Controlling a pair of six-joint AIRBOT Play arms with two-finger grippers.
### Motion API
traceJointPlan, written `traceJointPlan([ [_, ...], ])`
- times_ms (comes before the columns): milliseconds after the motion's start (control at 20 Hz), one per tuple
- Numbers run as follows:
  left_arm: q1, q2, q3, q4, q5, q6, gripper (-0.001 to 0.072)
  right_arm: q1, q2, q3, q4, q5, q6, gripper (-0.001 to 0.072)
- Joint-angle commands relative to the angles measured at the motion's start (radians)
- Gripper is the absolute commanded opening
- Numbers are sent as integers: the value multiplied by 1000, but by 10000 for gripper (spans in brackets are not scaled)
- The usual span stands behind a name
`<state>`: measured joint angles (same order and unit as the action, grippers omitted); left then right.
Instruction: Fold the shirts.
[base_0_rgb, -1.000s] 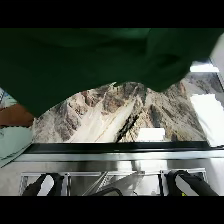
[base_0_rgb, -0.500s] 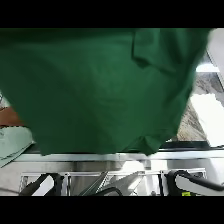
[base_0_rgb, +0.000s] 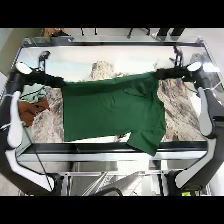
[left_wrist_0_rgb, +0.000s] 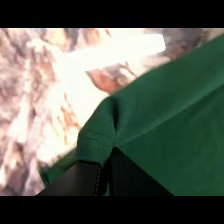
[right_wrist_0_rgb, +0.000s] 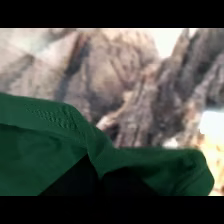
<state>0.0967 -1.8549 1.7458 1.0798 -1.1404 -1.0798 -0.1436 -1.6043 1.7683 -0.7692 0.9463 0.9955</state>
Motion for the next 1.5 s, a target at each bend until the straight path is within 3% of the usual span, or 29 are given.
traceJointPlan([
  [0,-16,-202,184,38,-33,-54,14,-11,-122,67,5,-55,17,19],
  [200,-15,-235,316,55,-105,-93,14,-38,-105,113,-6,19,19,19],
  [550,-20,-163,206,134,-209,-92,14,-54,-56,101,-282,286,79,19],
  [1100,-31,-168,95,131,-196,-93,15,-49,-67,-19,-282,285,93,21],
  [1150,-32,-168,106,130,-209,-93,17,-48,-61,-19,-282,286,94,95],
  [1200,-33,-168,121,129,-233,-106,20,-47,-50,-18,-281,290,95,302],
  [1250,-32,-168,146,129,-274,-123,236,-47,-34,-18,-282,297,106,423],
  [1300,-31,-168,175,130,-318,-153,531,-48,-11,-18,-283,305,116,478],
  [1350,-27,-168,214,132,-367,-187,555,-55,19,-18,-286,314,129,521],
  [1450,-9,-159,286,128,-451,-254,555,-77,90,-18,-286,321,157,520],
])
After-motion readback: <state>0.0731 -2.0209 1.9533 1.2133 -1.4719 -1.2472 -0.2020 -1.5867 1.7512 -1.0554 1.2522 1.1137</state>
